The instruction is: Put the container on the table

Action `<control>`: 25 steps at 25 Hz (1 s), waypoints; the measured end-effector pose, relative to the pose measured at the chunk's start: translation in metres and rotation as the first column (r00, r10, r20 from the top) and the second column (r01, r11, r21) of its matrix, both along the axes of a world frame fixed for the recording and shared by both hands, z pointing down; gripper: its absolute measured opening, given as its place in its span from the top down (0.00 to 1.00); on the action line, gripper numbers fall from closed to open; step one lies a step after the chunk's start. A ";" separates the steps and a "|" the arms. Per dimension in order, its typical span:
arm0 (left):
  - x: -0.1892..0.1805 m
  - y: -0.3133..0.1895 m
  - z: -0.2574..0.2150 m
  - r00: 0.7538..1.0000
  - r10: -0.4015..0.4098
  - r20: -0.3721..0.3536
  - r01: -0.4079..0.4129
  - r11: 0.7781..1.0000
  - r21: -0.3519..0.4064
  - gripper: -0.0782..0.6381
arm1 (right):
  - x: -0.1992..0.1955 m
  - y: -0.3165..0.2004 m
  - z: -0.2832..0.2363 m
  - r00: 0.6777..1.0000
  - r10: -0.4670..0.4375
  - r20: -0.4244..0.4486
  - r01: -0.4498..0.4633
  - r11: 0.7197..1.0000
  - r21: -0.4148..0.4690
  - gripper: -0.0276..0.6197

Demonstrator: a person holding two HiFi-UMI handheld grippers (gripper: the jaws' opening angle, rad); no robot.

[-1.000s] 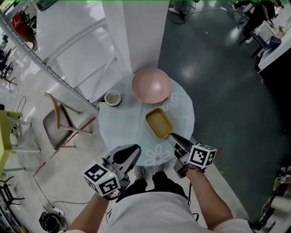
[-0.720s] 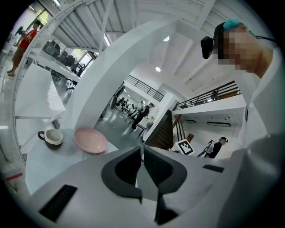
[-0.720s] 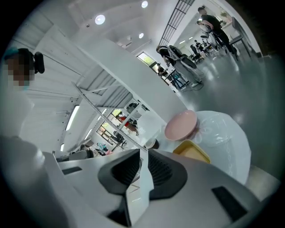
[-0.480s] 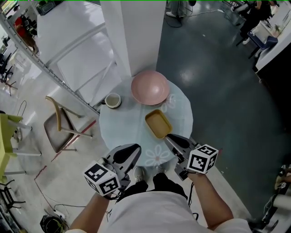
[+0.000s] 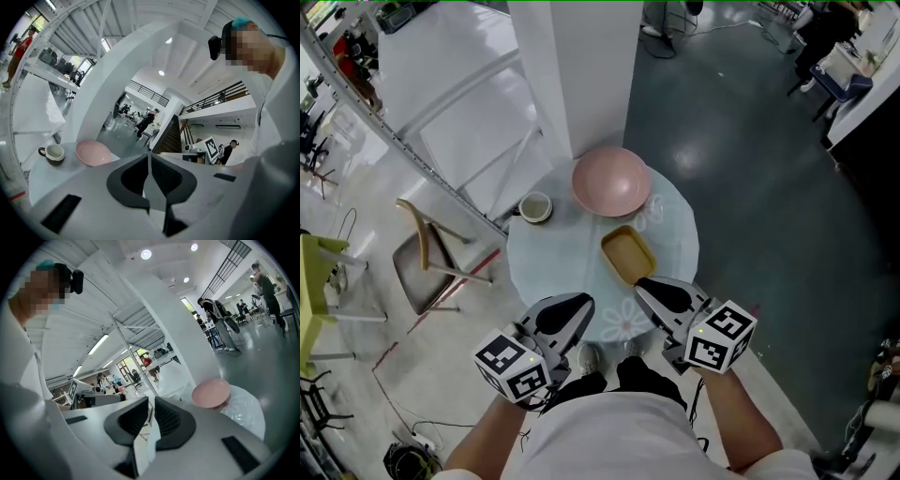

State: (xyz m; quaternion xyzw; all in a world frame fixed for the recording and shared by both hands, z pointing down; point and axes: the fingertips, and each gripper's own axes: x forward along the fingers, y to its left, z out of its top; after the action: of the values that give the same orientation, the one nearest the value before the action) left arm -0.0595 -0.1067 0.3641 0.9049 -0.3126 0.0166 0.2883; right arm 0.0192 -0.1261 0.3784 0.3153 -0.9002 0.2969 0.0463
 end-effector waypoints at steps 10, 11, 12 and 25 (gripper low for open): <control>0.002 0.000 -0.012 1.000 0.006 0.015 -0.007 0.999 0.043 0.84 | -0.011 0.009 -0.032 0.996 -0.044 -0.078 0.053 0.991 0.120 0.88; 0.002 0.000 -0.013 1.000 0.007 0.018 -0.008 0.999 0.048 0.84 | -0.011 0.010 -0.033 0.995 -0.044 -0.085 0.055 0.990 0.128 0.88; 0.002 0.000 -0.013 1.000 0.008 0.021 -0.009 0.999 0.052 0.84 | -0.012 0.010 -0.035 0.995 -0.044 -0.091 0.056 0.989 0.136 0.89; 0.003 0.002 -0.020 0.999 0.023 0.046 -0.027 0.995 0.093 0.86 | -0.009 0.018 -0.049 0.988 -0.032 -0.148 0.062 0.977 0.204 0.90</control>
State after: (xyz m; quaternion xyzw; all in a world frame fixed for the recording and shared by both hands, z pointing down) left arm -0.0560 -0.1048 0.3438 0.9206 -0.3081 0.0260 0.2384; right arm 0.0102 -0.1086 0.3293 0.3175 -0.9278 0.1762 0.0851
